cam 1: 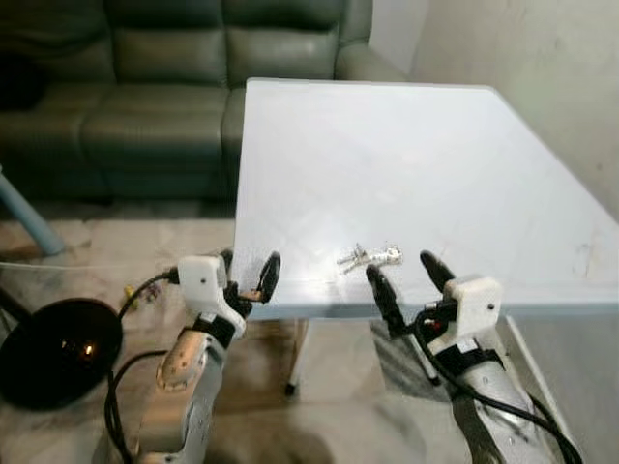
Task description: Hang keys on a hook
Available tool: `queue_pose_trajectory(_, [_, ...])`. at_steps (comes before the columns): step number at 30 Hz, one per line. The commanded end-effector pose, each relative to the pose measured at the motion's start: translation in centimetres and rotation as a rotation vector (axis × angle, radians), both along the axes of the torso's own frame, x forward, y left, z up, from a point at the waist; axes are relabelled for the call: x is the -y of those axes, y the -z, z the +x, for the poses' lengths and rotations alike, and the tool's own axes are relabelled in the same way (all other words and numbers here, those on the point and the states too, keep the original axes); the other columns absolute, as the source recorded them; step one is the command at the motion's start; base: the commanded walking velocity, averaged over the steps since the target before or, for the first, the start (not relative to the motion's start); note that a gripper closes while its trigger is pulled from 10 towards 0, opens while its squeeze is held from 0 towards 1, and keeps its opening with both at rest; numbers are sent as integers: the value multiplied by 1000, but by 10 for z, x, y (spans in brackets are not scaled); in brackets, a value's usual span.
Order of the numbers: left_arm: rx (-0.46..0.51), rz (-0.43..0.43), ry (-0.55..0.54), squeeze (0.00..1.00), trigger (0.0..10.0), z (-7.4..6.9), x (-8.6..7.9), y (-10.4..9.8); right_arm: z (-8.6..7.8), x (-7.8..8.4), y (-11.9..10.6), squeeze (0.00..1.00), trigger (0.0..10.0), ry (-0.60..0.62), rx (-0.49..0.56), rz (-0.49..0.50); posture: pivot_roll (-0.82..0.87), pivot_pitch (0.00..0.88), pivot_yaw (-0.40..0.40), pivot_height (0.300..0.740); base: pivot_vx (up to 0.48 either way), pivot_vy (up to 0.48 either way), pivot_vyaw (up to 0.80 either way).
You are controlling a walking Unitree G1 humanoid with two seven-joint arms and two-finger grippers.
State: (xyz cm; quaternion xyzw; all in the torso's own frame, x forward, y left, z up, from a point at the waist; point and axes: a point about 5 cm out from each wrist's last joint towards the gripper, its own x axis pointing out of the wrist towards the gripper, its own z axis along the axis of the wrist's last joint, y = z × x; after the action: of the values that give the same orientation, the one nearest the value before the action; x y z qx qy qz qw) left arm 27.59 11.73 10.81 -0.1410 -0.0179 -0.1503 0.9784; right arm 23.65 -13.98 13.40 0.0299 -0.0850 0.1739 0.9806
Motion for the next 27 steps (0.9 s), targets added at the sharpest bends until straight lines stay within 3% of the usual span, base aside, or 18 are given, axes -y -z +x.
queue_pose_trajectory(1, [13, 1, 5, 0, 10000, 0, 3, -4, 0, 2, -1, 0, 10000, 7, -4, 6, 107, 66, -38, 740, 0, 0, 0])
queue_pose_trajectory(11, [1, 13, -3, 0, 10000, -3, 10, -2, 3, 2, 2, 0, 10000, 16, -51, -20, 111, 70, -42, 740, 0, 0, 0])
queue_pose_trajectory(19, [0, 9, 66, 0, 10000, -10, 21, -1, 18, 7, 9, 0, 10000, 91, -190, -97, 105, 87, -43, 740, 0, 0, 0])
queue_pose_trajectory(27, [4, -4, 82, 0, 10000, -16, 25, -4, 35, 4, 2, 0, 10000, 76, -236, -59, 110, 112, -53, 740, 0, 0, 0])
